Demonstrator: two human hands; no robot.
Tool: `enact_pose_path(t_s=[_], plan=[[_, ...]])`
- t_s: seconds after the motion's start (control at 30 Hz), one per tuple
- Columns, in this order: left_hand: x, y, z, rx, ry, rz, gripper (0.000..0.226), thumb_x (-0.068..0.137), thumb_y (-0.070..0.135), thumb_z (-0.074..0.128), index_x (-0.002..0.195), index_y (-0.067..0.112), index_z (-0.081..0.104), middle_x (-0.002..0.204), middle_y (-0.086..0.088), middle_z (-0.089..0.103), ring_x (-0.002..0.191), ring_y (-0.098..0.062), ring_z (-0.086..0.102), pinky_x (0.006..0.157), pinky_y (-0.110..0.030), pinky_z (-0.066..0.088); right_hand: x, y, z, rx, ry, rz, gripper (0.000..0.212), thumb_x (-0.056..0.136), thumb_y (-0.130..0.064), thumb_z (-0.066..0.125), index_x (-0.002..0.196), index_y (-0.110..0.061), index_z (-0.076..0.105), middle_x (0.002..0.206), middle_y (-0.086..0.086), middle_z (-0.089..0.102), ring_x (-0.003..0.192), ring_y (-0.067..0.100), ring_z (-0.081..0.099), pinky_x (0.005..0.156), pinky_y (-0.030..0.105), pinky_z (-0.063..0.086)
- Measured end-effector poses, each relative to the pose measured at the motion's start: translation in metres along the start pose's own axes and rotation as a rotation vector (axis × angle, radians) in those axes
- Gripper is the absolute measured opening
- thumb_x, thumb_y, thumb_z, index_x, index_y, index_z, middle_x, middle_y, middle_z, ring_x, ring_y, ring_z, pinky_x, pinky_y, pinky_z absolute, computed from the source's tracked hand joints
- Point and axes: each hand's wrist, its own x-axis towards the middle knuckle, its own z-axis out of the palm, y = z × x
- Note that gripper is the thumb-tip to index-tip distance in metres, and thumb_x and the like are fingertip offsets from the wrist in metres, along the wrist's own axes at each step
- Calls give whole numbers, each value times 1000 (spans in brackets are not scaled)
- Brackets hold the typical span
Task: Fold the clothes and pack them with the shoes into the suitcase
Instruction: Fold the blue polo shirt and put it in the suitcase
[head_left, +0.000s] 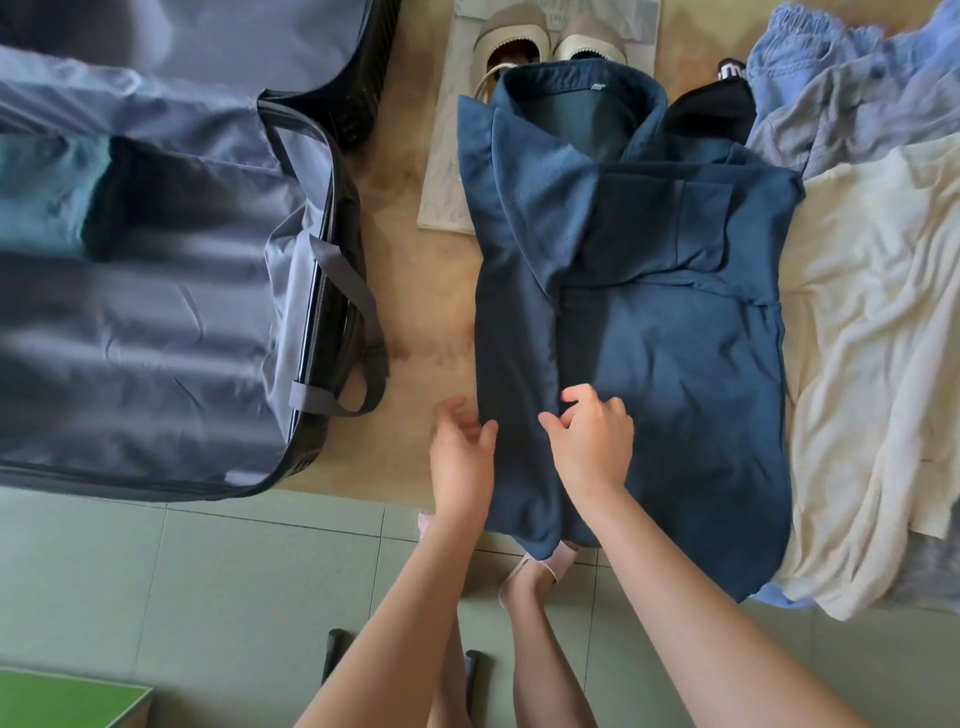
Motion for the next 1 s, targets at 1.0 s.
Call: enact_pose_path(t_s=[1.0], plan=[[146,126,5,-162,-136,76,54,87,24,69,132,9,44,117,-1,62,94,-7,61,67,-6,46,117,-56,-20,329,65,63,21,84,-34,69,82,-15,59,75,-6,60,90,18,38,78,26,24]])
